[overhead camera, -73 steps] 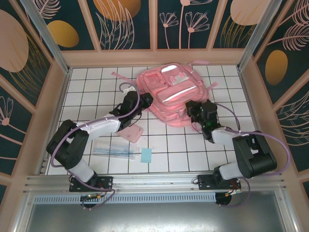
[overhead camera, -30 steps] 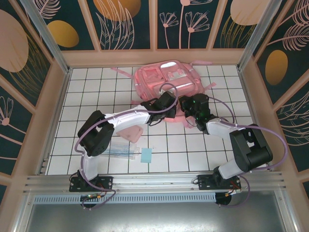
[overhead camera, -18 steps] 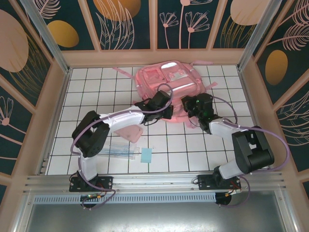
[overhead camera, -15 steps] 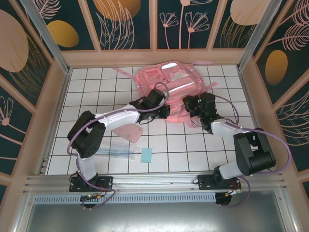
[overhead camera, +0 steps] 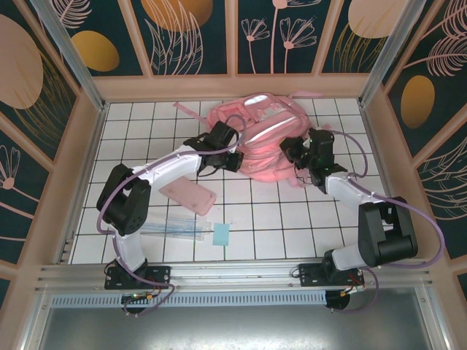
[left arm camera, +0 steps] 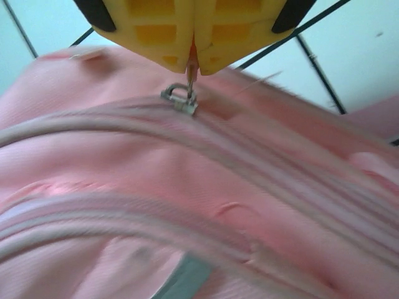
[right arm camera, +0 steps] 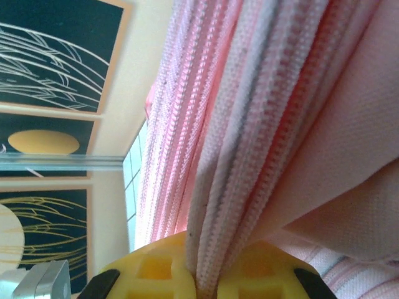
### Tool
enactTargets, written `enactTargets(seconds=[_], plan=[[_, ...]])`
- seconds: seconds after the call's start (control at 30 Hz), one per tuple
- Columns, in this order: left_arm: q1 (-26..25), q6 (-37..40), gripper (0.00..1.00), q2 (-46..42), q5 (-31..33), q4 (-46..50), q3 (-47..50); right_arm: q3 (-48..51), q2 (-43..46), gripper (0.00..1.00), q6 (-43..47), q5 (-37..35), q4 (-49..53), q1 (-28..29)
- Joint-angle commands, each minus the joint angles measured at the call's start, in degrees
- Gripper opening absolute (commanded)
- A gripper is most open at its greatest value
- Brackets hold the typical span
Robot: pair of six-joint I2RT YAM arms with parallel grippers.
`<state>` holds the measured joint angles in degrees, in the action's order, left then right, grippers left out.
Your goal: Pack books, pencil case, and school supplies into a backpack
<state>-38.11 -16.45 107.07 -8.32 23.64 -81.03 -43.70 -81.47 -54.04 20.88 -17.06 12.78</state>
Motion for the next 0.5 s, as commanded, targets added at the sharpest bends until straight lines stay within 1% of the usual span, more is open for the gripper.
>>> enactTargets(seconds=[0.0,0.07,0.1,0.23,0.3,0.33,0.37,0.4,0.47], plan=[[1.39,5.47,0.0,2.0,8.18,16.46,-1.08,-6.23,-1.03,0.0,10.73,-0.24,-1.22,-2.77],[1.54,6.18,0.0,2.33,10.97,14.87,-0.28,-7.8,-2.84,0.0,11.24,3.03,-1.66,-2.88],[1.72,5.97,0.0,2.64,11.37,13.73,-0.17,-8.41,-3.54,0.0,11.2,3.84,-1.73,-2.91],[2.41,3.75,0.0,4.56,8.82,8.62,-2.17,-10.11,-5.95,0.0,11.57,6.48,-1.52,-3.02],[2.35,2.3,0.0,5.24,4.64,7.82,-4.16,-11.49,-7.13,0.0,12.95,5.91,0.15,-3.42],[2.33,0.92,0.0,4.96,0.65,6.62,-4.61,-13.02,-8.01,0.03,13.59,5.35,2.4,-3.86],[2.17,-1.19,0.0,4.46,-3.9,4.9,-4.58,-14.73,-8.93,0.2,13.5,5.42,4.99,-4.34],[2.11,-3.17,0.0,3.94,-7.08,2.59,-4.27,-15.81,-9.16,0.35,13.48,5.97,6.42,-4.51],[1.64,-8.03,0.0,2.58,-12.37,-3.26,-3.27,-16.44,-8.27,0.63,12.88,5.32,9.69,-4.25]])
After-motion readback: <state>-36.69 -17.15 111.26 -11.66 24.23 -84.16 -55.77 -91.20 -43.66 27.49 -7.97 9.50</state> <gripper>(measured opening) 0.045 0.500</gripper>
